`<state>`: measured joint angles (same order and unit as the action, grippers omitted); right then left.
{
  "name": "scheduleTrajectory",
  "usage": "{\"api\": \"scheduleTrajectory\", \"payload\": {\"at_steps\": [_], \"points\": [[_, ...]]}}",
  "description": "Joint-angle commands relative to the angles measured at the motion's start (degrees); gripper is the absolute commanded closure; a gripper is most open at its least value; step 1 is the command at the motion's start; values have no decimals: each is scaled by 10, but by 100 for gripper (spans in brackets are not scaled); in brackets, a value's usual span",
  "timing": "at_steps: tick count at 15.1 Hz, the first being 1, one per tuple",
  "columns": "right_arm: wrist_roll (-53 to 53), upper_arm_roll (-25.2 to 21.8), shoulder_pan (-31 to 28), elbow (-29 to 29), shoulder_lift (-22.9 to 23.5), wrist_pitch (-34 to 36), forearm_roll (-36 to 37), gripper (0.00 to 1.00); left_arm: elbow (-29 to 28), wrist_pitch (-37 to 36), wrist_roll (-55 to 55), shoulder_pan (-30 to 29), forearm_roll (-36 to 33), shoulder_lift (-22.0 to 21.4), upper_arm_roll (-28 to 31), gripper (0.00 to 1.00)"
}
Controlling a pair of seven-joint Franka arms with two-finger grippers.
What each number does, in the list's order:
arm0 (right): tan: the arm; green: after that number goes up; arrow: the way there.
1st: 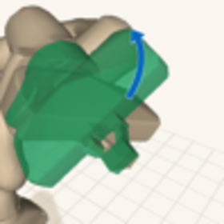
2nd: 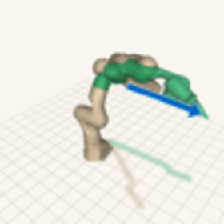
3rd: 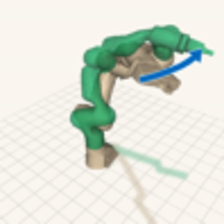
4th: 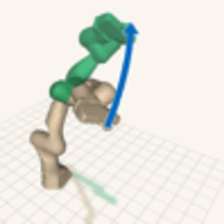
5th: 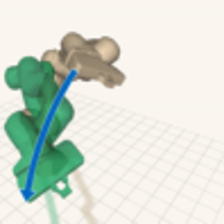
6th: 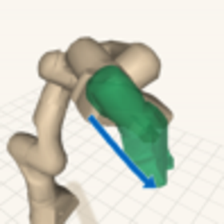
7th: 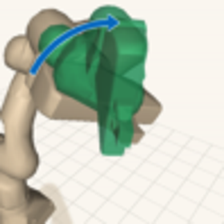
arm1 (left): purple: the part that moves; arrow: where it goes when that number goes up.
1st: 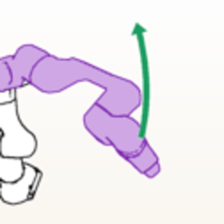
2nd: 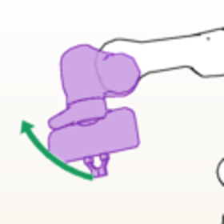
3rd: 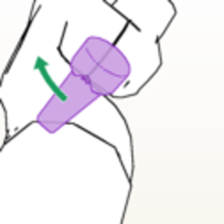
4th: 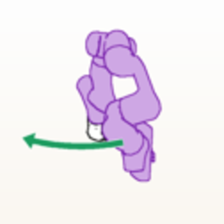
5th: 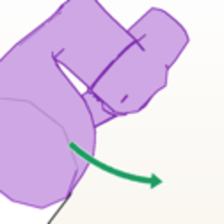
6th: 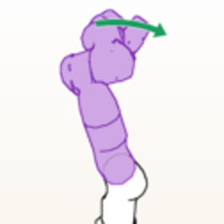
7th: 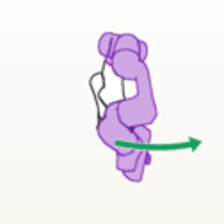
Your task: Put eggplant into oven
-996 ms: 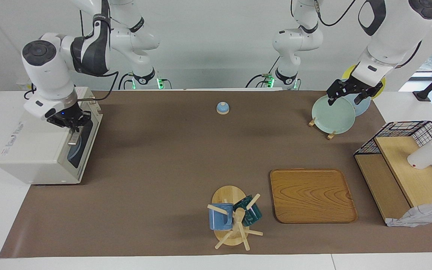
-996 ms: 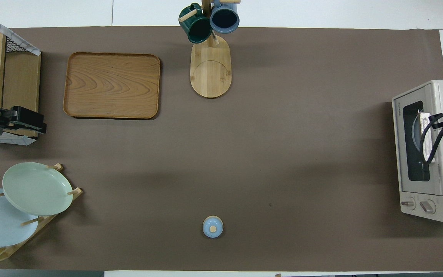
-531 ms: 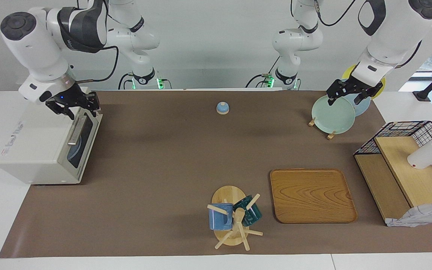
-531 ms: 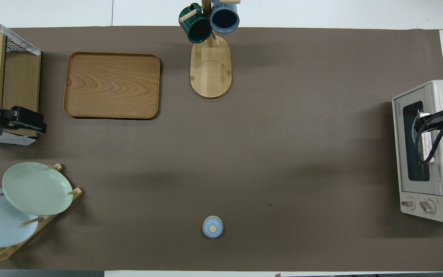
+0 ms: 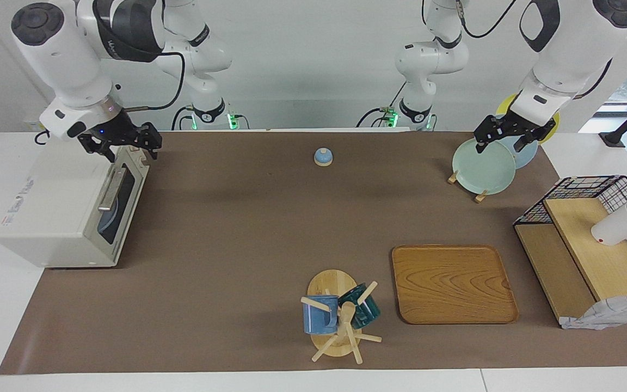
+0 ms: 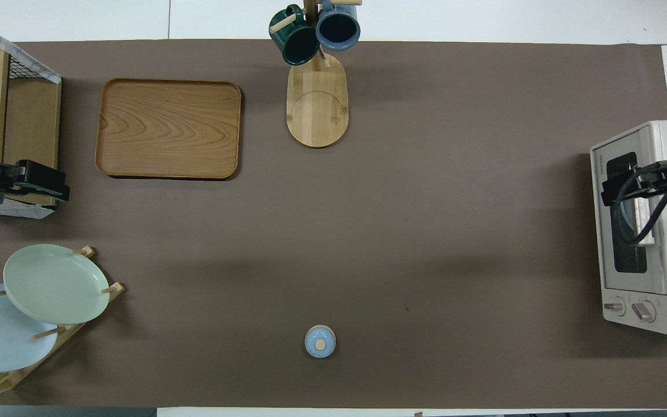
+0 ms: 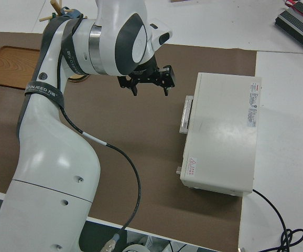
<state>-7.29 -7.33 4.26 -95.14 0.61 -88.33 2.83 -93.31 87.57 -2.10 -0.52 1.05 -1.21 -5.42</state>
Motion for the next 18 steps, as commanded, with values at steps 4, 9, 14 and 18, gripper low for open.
{"api": "scheduleTrajectory", "payload": {"at_steps": [4,9,14,18], "points": [[1,-7,-12,24,9,11,-12,0,-6,-3,3,-11,4,-9,-6,0],[1,-12,-23,24,9,12,-14,0,-6,-3,3,-11,4,-8,-6,0],[0,-8,-23,28,10,18,-17,0,-6,-3,3,-11,4,-8,-6,0],[2,-8,-18,58,20,18,-17,0,-6,-3,3,-11,4,-8,-6,0]]}}
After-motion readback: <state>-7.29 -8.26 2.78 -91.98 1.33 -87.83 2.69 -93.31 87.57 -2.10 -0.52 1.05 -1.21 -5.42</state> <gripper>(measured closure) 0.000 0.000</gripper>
